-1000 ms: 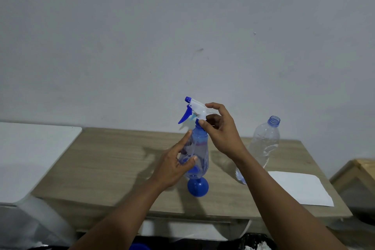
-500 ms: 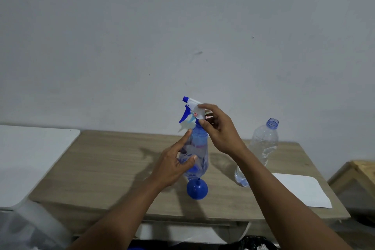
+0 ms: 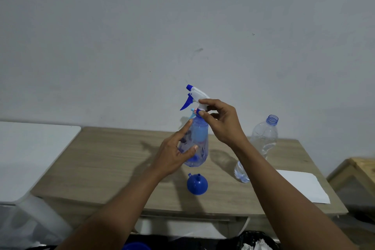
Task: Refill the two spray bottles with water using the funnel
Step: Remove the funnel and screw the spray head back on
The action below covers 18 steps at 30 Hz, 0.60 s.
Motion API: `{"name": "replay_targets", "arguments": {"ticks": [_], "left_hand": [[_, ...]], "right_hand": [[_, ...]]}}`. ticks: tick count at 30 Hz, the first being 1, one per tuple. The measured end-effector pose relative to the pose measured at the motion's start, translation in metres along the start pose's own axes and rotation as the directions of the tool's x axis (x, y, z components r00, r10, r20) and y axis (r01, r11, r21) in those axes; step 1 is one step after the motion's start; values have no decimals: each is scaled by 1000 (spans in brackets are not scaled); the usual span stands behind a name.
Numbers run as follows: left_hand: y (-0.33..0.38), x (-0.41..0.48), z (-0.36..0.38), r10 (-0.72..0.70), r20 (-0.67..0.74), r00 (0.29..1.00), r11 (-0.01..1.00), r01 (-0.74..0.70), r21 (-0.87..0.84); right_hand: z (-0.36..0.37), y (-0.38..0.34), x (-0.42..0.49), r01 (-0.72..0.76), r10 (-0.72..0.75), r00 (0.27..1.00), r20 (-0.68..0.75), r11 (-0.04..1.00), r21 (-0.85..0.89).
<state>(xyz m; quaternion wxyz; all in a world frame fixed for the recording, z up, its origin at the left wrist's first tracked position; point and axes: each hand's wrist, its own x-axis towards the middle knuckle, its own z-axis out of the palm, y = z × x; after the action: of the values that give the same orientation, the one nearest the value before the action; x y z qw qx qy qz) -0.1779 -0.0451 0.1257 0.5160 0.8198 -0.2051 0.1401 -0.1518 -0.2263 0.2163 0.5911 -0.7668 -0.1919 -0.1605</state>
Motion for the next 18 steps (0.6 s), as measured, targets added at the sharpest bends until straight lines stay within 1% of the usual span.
{"name": "replay_targets", "arguments": {"ticks": [3,7,10,15,18], "left_hand": [[-1,-2,2,12,20,1000,1000,-12,7],[2,-1,3,16,18,1000,1000,-17,24],[3,1,3,20,-5,1000,1000,-20,15],[4,0,6,29,26,999,1000,-29,-7],[6,1,6,40,1,999,999,-40,5]], "right_hand": [[-1,1,-1,13,-13,1000,-17,1000,-12],[-2,4,-4,-9,11,1000,-26,998,54],[-1,3,-5,16,-15,999,-38,1000,22],[2,2,-4,33,-35,995,-90,999,-26],[0,2,-4,32,-31,996,-82,999,7]]}}
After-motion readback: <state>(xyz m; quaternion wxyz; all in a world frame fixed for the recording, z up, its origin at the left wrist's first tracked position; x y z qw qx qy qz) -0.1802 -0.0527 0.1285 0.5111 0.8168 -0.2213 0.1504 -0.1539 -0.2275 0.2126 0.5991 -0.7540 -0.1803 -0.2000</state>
